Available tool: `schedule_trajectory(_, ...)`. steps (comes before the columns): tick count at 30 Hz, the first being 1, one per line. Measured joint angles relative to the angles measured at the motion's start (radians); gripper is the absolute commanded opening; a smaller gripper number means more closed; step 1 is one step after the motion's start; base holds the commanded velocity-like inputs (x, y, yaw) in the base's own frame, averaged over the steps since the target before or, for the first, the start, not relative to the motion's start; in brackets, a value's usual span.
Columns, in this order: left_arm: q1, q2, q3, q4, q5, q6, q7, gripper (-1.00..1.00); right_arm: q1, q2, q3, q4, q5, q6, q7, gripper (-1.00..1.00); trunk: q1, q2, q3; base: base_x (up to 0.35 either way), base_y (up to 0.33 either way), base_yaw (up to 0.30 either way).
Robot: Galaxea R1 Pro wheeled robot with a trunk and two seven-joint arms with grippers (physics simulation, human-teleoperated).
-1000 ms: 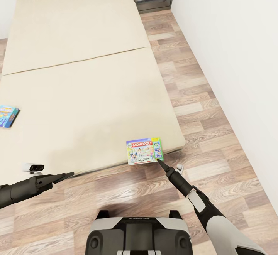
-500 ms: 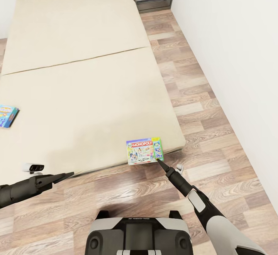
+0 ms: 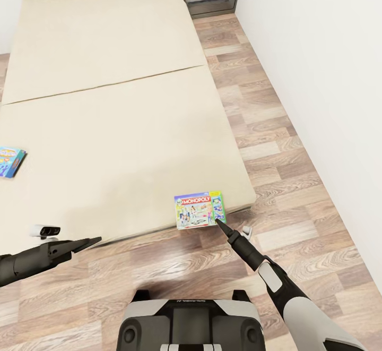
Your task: Put all the toys in the child's room - the three board games (two on the bed and one on the table), the two jigsaw puzzles on the table, and the tennis ball on the table - inside the toy box on the table in the child's room.
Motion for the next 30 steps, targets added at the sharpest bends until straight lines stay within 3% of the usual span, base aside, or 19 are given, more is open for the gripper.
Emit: schedule_trajectory(30,0.0,0.0,0.001,0.0,0.0,0.0,0.0,1.0,-0.001,0.0,0.0,0.0,0.0,0.001,0.0,1.0,0.0,0.0,0.0,0.023,0.014,0.0)
